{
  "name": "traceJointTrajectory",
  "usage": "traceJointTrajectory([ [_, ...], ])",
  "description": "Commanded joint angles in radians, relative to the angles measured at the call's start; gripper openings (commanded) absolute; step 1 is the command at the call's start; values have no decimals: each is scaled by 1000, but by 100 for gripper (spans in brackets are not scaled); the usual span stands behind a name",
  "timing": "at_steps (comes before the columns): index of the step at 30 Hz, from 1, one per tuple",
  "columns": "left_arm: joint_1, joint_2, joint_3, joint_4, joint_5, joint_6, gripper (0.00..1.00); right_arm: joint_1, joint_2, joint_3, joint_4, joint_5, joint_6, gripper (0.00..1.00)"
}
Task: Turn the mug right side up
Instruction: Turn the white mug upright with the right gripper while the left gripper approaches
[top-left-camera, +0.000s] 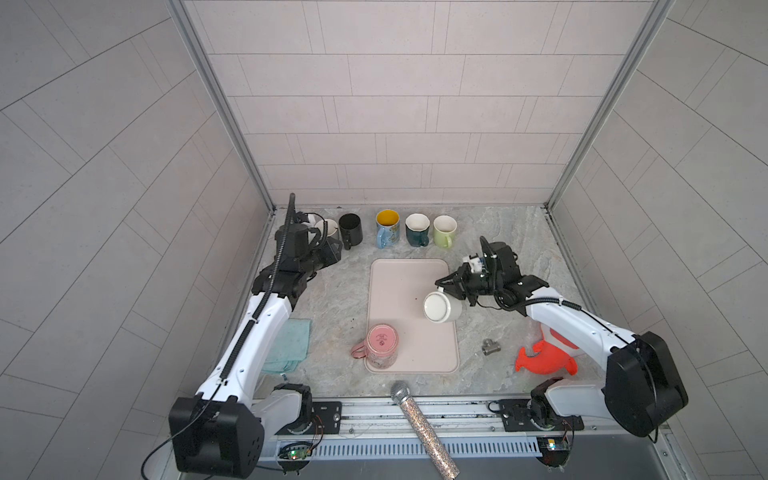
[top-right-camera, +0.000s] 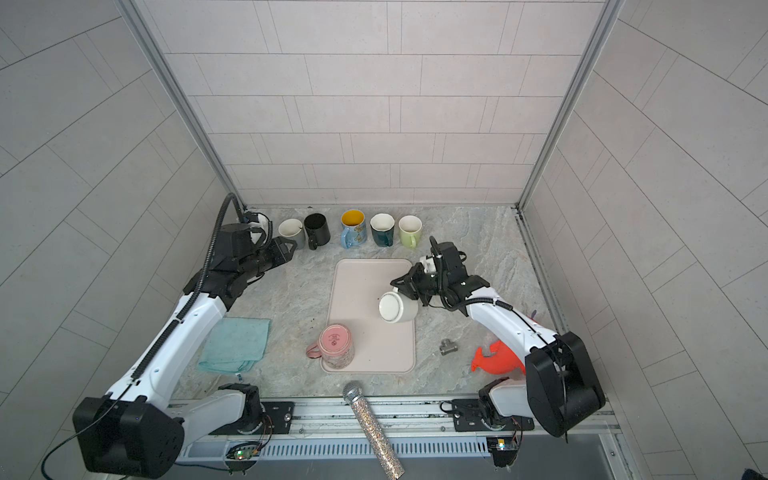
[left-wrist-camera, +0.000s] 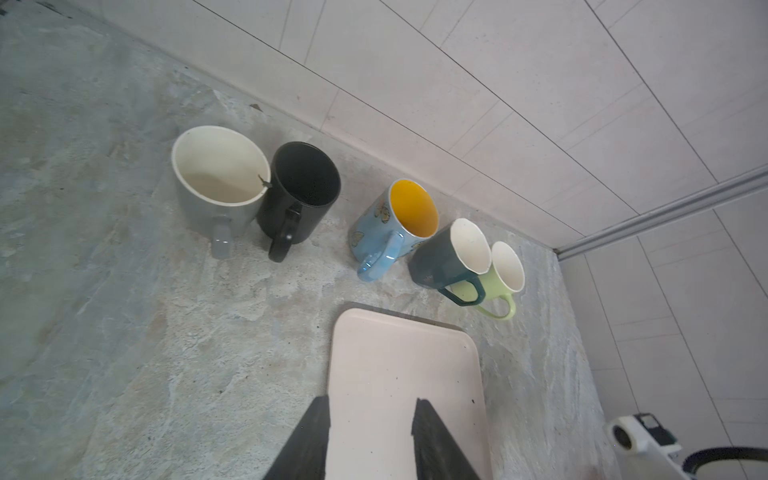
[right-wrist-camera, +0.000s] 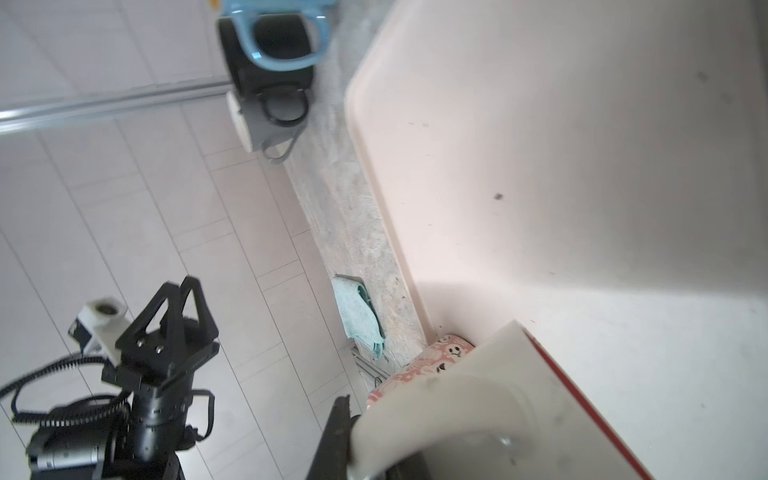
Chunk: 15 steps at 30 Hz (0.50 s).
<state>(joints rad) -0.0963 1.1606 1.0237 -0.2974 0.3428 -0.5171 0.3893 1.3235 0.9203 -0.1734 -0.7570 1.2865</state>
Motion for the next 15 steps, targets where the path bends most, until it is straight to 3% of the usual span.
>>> traceJointTrajectory([
  [1,0,29,64,9,132,-8,39,28,3,143,-175,12,-297,0],
  [7,-22,71,139,10,244,-12,38,90,16,254,-277,92,-612,0],
  [15,-83,140,247,-24,416,9,39,240,28,386,-384,356,-977,0],
])
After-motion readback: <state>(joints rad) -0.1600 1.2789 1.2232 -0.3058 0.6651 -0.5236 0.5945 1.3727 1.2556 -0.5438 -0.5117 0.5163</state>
